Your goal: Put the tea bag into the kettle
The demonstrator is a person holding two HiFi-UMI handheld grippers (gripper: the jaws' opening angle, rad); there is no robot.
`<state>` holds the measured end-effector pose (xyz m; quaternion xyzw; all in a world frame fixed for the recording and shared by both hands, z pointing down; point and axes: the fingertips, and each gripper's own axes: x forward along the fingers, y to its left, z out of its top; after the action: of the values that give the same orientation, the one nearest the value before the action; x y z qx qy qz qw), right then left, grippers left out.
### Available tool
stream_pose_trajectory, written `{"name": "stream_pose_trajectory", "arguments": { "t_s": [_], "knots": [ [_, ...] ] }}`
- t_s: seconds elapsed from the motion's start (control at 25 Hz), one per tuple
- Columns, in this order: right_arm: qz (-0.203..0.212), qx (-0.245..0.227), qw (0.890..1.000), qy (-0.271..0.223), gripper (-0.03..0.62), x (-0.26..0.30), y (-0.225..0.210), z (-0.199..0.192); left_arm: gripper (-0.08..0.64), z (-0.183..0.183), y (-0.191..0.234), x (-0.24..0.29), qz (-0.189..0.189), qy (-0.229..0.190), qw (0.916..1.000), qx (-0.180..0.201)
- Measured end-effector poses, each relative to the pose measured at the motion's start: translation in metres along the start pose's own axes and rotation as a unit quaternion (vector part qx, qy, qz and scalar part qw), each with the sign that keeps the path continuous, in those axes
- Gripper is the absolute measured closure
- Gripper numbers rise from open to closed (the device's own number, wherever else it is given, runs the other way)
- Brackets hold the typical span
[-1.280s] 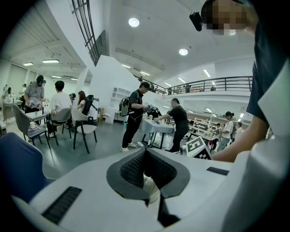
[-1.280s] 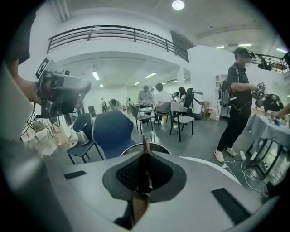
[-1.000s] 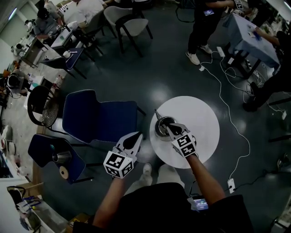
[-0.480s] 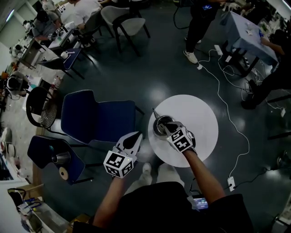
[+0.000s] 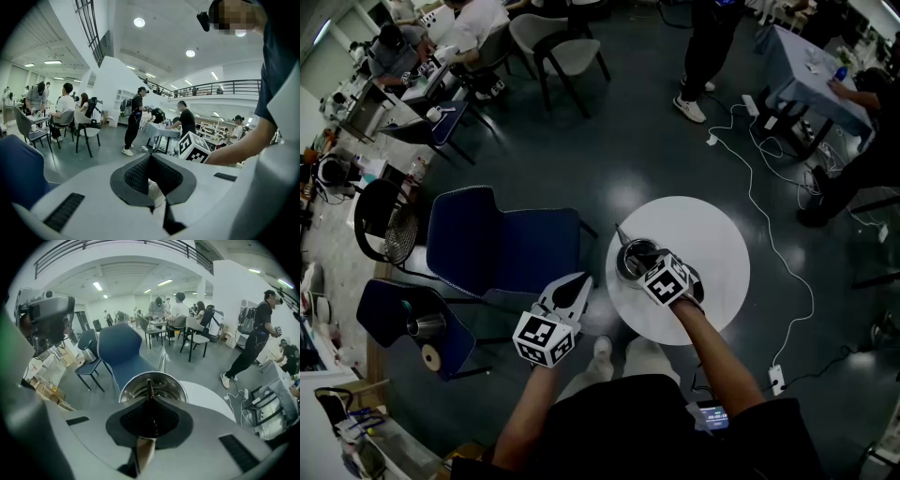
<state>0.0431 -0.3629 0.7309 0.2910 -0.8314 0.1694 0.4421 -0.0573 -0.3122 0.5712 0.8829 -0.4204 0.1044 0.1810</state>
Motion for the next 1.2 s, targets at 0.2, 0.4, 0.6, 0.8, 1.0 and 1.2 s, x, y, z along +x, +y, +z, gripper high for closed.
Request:
{"name": "stream_pose_trajectory", "arguments": {
  "t_s": [0.2,0.4,0.6,0.8,1.0,1.2],
  "knots": [
    [-0.006,-0.007,1.000,0.021,0.568,0.002,0.003,-0.002,0.545,-0.002,-0.001,-0.005,-0.002,0.000,1.0000,-0.003],
    [-0.001,-0.003,1.000,0.008,0.568,0.002,0.006,-0.001,0.544,-0.004,0.000,-0.008,-0.001,-0.001,1.0000,-0.004],
    [-0.004,0.004,1.000,0.001,0.565,0.001,0.008,0.001,0.545,-0.002,-0.002,-0.011,-0.004,-0.004,1.0000,-0.004],
    [-0.017,0.006,1.000,-0.016,0.566,-0.010,0.008,0.006,0.545,-0.001,-0.003,-0.015,-0.006,-0.007,0.9999,-0.003],
    [-0.031,0.011,0.998,-0.050,0.567,-0.029,0.014,0.023,0.545,0.000,-0.003,-0.025,-0.011,-0.014,0.9998,-0.005],
    [-0.038,0.021,0.994,-0.103,0.568,-0.058,0.024,0.044,0.545,0.007,-0.002,-0.029,-0.012,-0.024,0.9996,0.011]
  ]
}}
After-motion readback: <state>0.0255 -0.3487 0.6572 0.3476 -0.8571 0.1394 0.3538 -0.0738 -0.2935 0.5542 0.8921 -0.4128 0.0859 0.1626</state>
